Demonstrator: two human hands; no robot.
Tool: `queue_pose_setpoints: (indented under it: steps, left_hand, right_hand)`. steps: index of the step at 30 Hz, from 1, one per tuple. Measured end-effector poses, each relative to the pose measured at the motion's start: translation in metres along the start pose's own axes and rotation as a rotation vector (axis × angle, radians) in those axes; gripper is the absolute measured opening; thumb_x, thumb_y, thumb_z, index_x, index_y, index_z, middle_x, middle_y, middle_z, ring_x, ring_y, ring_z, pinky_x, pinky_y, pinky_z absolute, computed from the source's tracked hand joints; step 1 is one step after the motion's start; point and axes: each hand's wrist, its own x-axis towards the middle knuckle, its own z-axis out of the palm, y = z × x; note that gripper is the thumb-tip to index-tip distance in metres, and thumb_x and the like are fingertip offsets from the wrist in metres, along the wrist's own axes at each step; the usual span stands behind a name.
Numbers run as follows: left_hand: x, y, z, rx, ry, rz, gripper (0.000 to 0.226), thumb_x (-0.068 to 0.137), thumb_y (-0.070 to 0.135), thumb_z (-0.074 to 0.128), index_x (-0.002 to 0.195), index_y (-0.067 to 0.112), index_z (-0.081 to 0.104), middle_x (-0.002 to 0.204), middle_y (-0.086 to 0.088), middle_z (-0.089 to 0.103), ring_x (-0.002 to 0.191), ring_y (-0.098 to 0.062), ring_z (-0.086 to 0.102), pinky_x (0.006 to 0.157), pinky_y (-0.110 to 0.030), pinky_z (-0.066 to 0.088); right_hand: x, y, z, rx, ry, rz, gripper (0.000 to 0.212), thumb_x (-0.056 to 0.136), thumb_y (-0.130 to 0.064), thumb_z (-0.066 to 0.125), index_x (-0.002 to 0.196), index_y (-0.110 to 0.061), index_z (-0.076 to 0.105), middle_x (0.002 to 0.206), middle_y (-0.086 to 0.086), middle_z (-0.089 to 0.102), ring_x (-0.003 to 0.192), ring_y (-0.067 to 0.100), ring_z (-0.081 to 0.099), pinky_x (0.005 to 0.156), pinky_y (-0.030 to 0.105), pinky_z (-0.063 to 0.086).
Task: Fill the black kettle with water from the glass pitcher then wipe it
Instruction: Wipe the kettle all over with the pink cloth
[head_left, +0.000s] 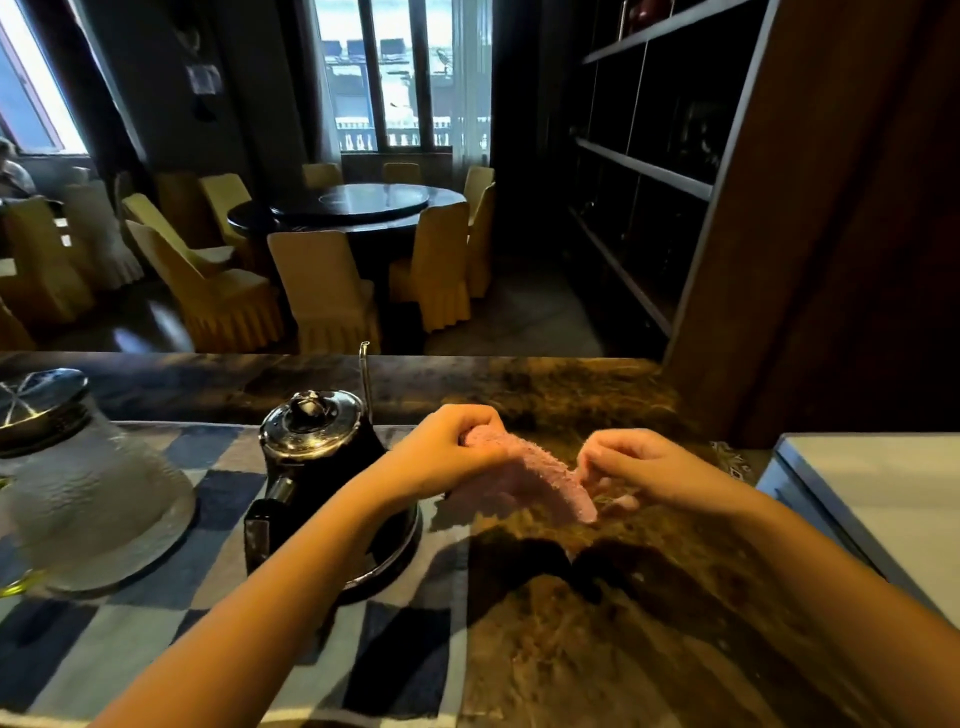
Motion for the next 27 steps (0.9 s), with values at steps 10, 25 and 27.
queue_pose_setpoints:
  steps: [10, 25, 27]
  left_hand:
    - [0.018, -0.004, 0.005, -0.019, -0.068, 0.022, 0.007, 0.086, 0.018, 0.066, 0.08, 0.019, 0.063, 0.077, 0.007, 0.064, 0.071, -0.001, 0.062, 0.066, -0.02, 0.05]
    - [-0.031, -0.042, 0.088, 0.567, -0.195, 0.061, 0.041, 0.08, 0.06, 0.053, 0.115, 0.037, 0.055, 0.113, 0.014, 0.059, 0.105, -0.005, 0.054, 0.092, -0.028, 0.044]
    - [-0.034, -0.049, 0.096, 0.7, -0.225, 0.064, 0.056, 0.082, 0.061, 0.048, 0.132, 0.036, 0.042, 0.137, 0.012, 0.049, 0.128, -0.009, 0.041, 0.11, -0.036, 0.028]
  right_hand:
    - [0.005, 0.014, 0.003, -0.433, 0.24, -0.206, 0.013, 0.08, -0.01, 0.072, 0.083, -0.023, 0.072, 0.078, -0.01, 0.064, 0.076, -0.001, 0.06, 0.071, 0.026, 0.047]
    - [-0.038, 0.065, 0.022, -1.045, 0.017, -0.216, 0.053, 0.079, -0.071, 0.047, 0.122, -0.041, 0.057, 0.137, -0.017, 0.046, 0.128, 0.001, 0.038, 0.106, 0.033, 0.036]
    - [-0.033, 0.073, 0.025, -1.081, -0.03, -0.132, 0.067, 0.08, -0.069, 0.047, 0.141, -0.043, 0.036, 0.154, -0.013, 0.027, 0.144, 0.008, 0.015, 0.117, 0.042, 0.013]
